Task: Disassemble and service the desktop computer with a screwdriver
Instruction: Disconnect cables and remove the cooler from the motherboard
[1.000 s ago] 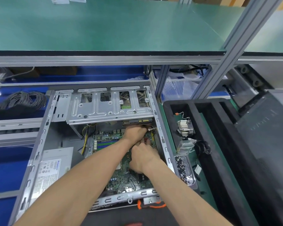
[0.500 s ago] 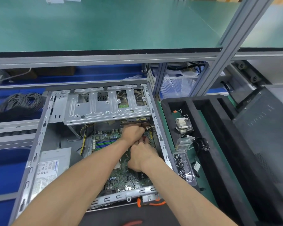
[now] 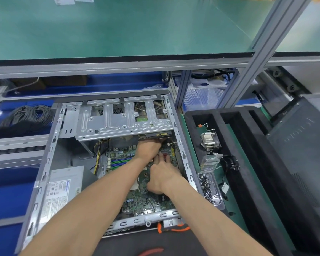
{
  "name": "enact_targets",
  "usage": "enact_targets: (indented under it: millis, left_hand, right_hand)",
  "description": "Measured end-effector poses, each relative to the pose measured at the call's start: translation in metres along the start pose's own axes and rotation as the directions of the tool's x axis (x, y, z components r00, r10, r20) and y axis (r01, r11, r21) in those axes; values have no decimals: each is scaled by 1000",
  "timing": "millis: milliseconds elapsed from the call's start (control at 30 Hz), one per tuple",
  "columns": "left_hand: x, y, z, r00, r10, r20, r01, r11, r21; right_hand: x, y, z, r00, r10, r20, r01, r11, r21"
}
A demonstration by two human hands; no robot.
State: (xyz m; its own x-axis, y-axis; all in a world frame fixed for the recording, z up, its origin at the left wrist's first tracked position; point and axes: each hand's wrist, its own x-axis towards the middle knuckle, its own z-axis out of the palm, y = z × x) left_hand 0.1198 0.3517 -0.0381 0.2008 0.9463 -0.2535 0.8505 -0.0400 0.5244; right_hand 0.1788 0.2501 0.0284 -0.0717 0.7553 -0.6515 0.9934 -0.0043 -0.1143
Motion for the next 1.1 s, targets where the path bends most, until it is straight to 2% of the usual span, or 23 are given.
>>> enact_targets:
  millis: [100, 167, 267, 333, 400, 533, 633, 833, 967, 1100]
  left_hand:
    - [0, -9, -3, 995, 75, -61, -64, 983, 173]
    - [2, -11, 0, 989, 92, -117, -66, 975, 211]
    - [3, -4, -6, 999, 25, 31, -27, 997, 77]
    - [1, -2, -13, 983, 45, 176, -60, 995, 79]
    - [-4, -1, -17, 973, 76, 220, -105, 987, 124]
    - [-11, 2, -13, 965, 191, 178, -198, 980, 23]
    - [-9, 3, -6, 967, 213, 140, -222, 973, 55]
    - [-8, 5, 1, 960, 272, 64, -272, 962, -6]
    - [-9, 6, 1, 966, 253, 42, -252, 967, -36]
    - [-9, 7, 1, 984, 160, 79, -150, 981, -124]
  right_hand:
    - [1, 0, 0, 1000, 2, 9, -2, 1000, -9]
    - [1, 0, 0, 1000, 3, 17, -3, 1000, -10]
    - [0, 0, -1, 1000, 0, 15, 1, 1000, -21]
    - [-1, -1, -2, 1000, 1, 13, -1, 1000, -28]
    - [-3, -2, -3, 1000, 5, 18, -4, 1000, -29]
    - [-3, -2, -3, 999, 21, 34, -20, 999, -30]
    - [-2, -1, -2, 1000, 6, 18, -6, 999, -32]
    - [-2, -1, -2, 1000, 16, 25, -15, 1000, -25]
    - [-2, -1, -2, 1000, 13, 23, -12, 1000, -25]
    - [-2, -1, -2, 1000, 10, 11, -10, 1000, -11]
